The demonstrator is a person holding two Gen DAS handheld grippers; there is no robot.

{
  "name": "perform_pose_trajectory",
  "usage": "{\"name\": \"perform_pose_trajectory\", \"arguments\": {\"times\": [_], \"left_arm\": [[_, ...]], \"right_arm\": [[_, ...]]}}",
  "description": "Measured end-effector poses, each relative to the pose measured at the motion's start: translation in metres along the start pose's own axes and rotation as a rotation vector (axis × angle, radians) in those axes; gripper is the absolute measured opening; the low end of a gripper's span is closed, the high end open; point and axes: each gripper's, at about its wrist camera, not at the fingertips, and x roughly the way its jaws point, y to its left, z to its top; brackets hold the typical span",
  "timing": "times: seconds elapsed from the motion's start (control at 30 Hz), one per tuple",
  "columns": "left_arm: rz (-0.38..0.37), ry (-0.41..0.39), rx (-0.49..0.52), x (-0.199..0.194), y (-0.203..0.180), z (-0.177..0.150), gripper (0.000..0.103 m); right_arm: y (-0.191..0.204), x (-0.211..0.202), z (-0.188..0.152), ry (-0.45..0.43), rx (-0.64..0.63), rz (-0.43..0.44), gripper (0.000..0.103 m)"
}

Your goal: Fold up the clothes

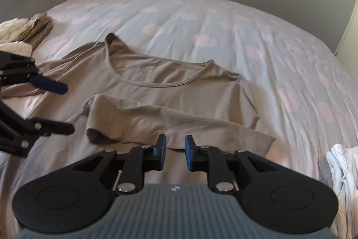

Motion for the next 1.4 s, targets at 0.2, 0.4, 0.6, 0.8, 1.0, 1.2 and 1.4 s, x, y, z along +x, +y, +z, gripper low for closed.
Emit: {"name": "perform_pose_trajectory", "arguments": {"times": [0.2,0.4,0.6,0.8,1.0,1.2,1.4], "left_arm": [[0.125,-0.018,0.161,0.014,-0.037,-0.007,0.063],[0.274,0.043,0.284,0.041,-0.054,-0.007,0.055],[0.306,0.113,0.302,0.055,-0.051,0.008,0.019],[0.164,0.170,0.197,0.044,-0.037,0.050,0.002],[-0.086,0.230,0.039,0.024,-0.023,0.125,0.001],[-0.238,0.257,-0.089,0.023,-0.023,0.207,0.001],[-0.244,0.204,-0.151,0.023,-0.031,0.293,0.001]], "right_arm": [[-0.030,0.014,-0.024,-0.147,0.169,-0.040,0.021],[-0.046,0.030,-0.031,-0.099,0.108,0.030,0.021],[-0.065,0.034,-0.035,-0.045,0.044,0.067,0.026],[-0.101,0.024,-0.034,-0.055,0.164,0.074,0.034],[-0.133,0.020,-0.038,-0.032,0.283,0.031,0.036],[-0.151,0.013,-0.042,-0.032,0.359,0.022,0.036],[-0.159,0.012,-0.047,-0.040,0.402,0.085,0.036]]}}
